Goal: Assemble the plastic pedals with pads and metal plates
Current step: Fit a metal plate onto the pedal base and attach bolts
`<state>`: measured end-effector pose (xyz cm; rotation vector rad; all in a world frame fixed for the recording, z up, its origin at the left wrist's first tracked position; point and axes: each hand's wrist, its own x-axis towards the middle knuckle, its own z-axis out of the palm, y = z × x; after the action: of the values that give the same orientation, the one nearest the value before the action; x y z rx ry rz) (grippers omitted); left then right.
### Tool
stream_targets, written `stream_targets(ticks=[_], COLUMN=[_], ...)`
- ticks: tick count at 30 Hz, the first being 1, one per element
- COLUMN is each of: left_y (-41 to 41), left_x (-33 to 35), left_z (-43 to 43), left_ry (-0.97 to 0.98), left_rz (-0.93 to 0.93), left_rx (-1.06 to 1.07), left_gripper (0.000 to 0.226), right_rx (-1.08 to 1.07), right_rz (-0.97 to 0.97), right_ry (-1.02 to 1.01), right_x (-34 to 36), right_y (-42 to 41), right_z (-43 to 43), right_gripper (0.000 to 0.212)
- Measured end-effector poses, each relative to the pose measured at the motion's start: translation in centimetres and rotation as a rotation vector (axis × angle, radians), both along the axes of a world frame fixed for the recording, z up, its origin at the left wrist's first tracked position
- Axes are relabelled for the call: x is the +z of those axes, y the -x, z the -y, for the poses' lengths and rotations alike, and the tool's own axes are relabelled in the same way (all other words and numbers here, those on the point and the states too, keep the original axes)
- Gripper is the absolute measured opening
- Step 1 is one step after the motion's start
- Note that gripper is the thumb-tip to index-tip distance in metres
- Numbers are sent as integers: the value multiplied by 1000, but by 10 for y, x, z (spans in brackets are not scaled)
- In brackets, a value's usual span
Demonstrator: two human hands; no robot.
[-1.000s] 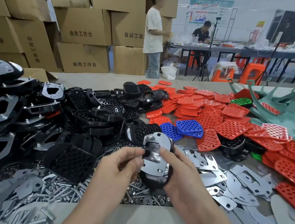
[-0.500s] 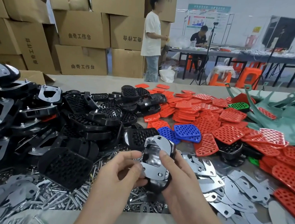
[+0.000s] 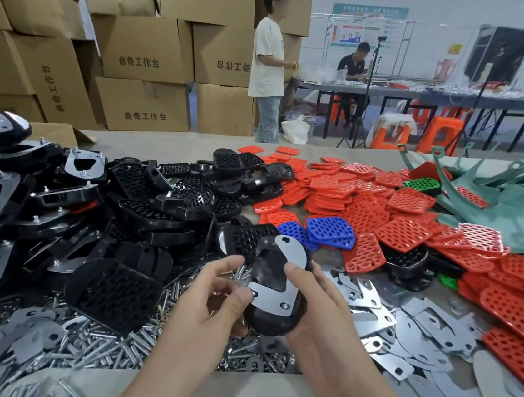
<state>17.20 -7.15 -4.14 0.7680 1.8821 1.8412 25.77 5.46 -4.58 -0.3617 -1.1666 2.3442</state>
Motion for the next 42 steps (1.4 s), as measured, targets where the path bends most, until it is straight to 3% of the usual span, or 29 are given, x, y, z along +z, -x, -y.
stream_targets(ticks=[6,9,14,16,20,26,31,37,42], left_y=[0,-2,-10,-10,-8,-7,-4,-3,-4], left_x=[4,4,2,3,6,17,20,21,23], left_z=[3,2,-1,-2,-5,-8,-12,-15,-14], left_ry=[52,41,43,7,-12,-80,-46,-37,-74], left_rz=[-62,-79,-266,-313,-333,-231,-142,-55,76], left_rx=[-93,-55,36,101,124,96,92,59,28], left_gripper=[43,39,21,28,28,19,17,12,18], right_rx=[-25,-34,-8,1,10,-32,-37,-22,-5], right_rz=[45,73,78,103,132,133,141,131,124], right_ry=[2,-8,-13,-56,-139,-319,-426,-428,-472], right_x=[2,0,-2,-3,-6,-8,-10,-12,-13], right_y=[0,0,-1,1,4,5,5,6,5], right_z=[0,1,1,2,5,7,8,6,8], right_gripper=[43,31,15,12,30,40,32,39,29])
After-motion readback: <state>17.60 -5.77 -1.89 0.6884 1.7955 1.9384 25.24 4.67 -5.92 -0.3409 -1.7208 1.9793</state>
